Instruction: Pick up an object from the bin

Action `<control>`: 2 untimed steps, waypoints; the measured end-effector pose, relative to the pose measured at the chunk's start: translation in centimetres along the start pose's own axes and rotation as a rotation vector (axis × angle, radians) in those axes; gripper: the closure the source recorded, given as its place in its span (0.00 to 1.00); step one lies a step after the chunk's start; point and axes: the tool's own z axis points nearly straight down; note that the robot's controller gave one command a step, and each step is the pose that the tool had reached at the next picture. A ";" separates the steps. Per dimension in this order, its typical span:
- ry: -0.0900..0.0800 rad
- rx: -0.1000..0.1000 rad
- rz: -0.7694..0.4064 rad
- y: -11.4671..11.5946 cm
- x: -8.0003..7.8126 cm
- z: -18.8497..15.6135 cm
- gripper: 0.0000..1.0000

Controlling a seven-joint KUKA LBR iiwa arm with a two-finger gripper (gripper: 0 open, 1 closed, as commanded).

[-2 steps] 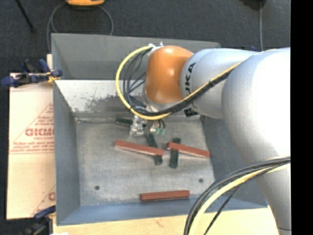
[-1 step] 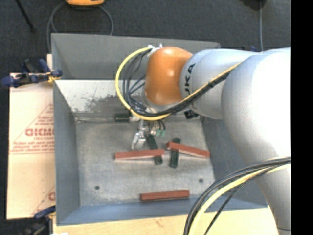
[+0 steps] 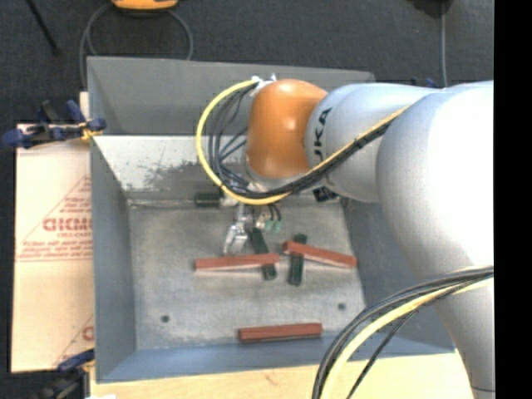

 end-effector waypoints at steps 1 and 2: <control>-0.006 0.002 -0.032 -2.5 5.0 -2.2 0.00; -0.010 0.001 -0.048 -3.1 9.2 -1.0 1.00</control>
Offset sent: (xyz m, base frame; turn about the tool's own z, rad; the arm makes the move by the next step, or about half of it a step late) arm -0.1188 -0.0302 -0.0102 -0.0610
